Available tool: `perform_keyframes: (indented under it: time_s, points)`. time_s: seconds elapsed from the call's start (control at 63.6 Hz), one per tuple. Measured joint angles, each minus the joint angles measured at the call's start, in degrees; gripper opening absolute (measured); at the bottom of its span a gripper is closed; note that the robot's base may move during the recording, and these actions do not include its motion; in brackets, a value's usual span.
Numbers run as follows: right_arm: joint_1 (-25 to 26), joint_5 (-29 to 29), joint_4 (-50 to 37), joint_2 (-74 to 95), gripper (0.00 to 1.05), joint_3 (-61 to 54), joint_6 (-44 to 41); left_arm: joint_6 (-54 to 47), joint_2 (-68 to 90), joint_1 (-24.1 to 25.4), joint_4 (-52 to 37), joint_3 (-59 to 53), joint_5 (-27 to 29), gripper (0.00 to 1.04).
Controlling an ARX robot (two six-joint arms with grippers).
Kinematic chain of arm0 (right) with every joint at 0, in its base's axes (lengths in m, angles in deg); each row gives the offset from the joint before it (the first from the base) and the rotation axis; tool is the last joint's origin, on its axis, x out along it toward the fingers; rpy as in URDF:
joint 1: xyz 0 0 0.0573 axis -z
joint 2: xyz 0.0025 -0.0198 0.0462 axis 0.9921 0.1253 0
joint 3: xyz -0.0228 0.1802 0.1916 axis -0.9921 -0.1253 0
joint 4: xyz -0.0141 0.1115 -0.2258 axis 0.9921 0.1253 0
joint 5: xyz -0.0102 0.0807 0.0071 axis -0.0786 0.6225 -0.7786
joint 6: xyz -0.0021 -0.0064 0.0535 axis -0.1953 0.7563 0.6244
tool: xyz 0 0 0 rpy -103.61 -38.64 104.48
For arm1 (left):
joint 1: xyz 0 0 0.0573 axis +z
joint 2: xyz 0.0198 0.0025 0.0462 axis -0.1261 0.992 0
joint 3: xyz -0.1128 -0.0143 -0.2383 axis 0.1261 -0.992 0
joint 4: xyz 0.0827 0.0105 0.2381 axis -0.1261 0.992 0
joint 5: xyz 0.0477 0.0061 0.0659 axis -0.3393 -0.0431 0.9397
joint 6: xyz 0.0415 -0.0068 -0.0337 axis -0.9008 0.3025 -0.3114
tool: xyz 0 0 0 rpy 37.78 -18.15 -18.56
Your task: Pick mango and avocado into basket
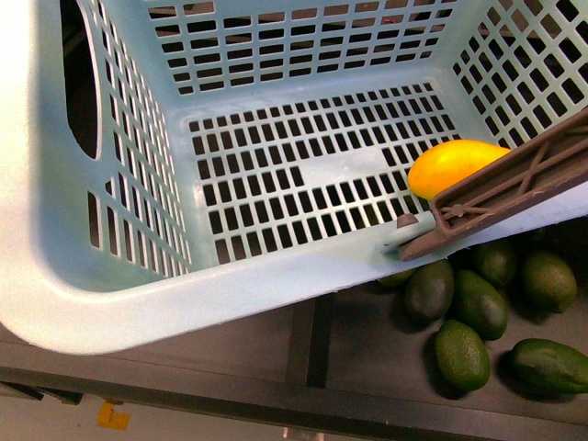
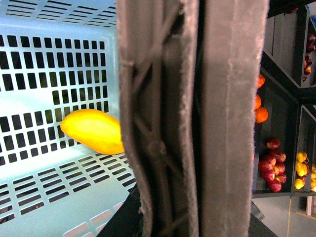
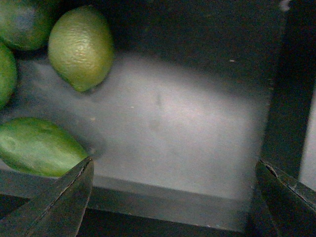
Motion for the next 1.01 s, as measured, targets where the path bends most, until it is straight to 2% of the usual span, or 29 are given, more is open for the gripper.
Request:
perform_keyframes:
  time_s: [0.204, 0.346, 0.676, 1.007]
  points:
    - [-8.17, -0.22, 0.37, 12.59, 0.96, 10.84, 8.61, -0.02, 0.0, 0.02, 0.0, 0.0, 0.39, 0.15]
    - [-11.19, -0.09, 0.72, 16.87, 0.96, 16.26, 13.9, -0.07, 0.0, 0.02, 0.0, 0.0, 0.7, 0.15]
    - [-16.55, -0.02, 0.46, 24.81, 0.96, 23.28, 23.93, 0.02, 0.0, 0.0, 0.0, 0.0, 0.2, 0.15]
    - [-18.38, -0.28, 0.79, 29.27, 0.96, 26.91, 27.5, 0.0, 0.0, 0.02, 0.0, 0.0, 0.44, 0.15]
